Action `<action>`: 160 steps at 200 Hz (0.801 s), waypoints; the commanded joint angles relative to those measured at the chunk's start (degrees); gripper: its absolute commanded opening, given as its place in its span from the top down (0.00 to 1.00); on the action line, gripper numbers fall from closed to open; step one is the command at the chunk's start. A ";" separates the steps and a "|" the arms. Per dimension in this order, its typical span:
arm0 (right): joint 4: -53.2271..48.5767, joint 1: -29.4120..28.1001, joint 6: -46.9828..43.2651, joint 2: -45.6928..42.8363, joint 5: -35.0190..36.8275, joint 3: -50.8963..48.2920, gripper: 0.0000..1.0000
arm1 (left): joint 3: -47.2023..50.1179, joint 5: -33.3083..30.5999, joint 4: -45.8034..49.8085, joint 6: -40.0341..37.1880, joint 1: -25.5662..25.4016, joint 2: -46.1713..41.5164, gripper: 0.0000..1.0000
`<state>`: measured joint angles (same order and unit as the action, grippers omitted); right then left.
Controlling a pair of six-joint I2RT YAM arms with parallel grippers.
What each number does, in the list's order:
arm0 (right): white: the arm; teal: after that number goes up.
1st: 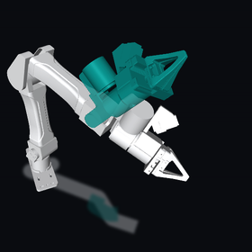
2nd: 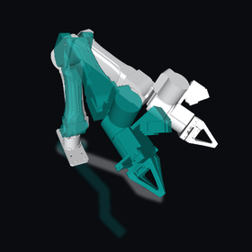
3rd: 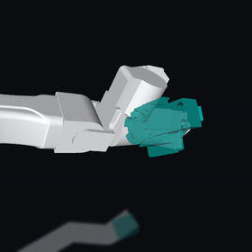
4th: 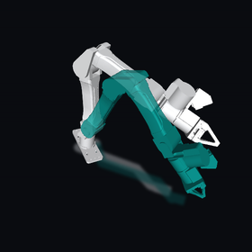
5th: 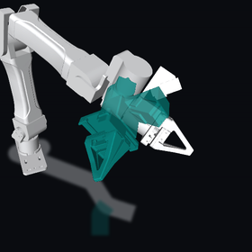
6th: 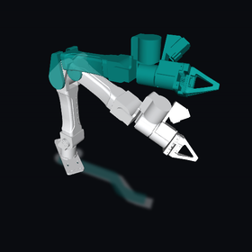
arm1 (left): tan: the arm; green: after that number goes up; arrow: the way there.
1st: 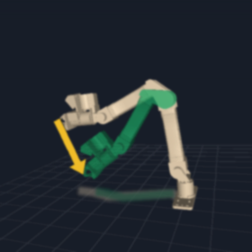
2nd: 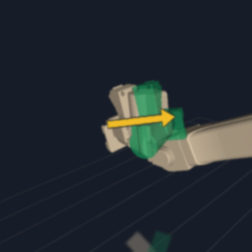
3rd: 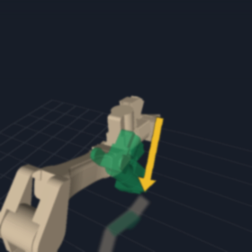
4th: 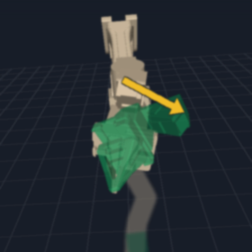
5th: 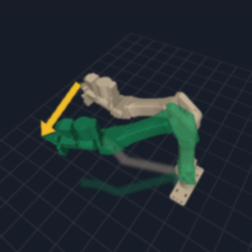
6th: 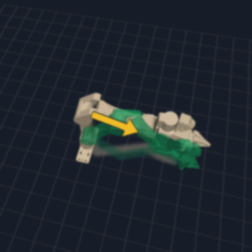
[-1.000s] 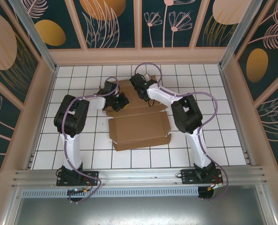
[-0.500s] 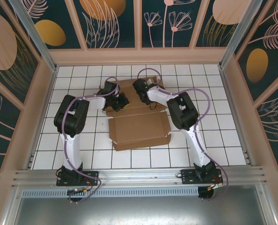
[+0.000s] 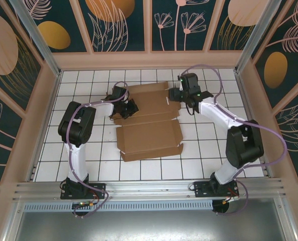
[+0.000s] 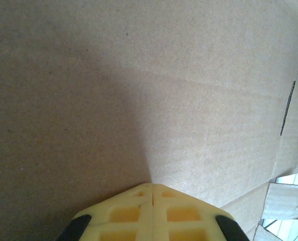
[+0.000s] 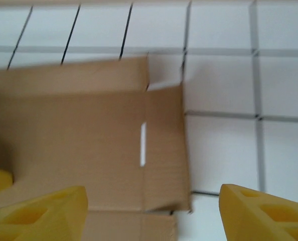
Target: Fold the paper box
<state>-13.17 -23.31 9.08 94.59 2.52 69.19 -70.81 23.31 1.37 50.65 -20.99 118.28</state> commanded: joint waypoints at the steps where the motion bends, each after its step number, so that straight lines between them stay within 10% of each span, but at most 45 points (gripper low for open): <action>1: 2.19 1.03 2.44 3.42 -11.50 -3.67 0.30 | -0.74 -2.05 3.97 -1.99 0.08 0.35 1.00; 110: 1.98 2.53 3.74 11.58 -7.81 -5.38 0.31 | -0.65 -2.65 4.34 -2.48 0.07 0.16 1.00; 160: 4.85 0.07 6.77 10.01 -17.57 -6.57 0.52 | -0.64 -2.51 4.08 -2.34 0.03 0.28 1.00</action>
<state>-11.05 -21.61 13.34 105.54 -9.39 63.53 -70.94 23.09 1.80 49.54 -20.99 118.28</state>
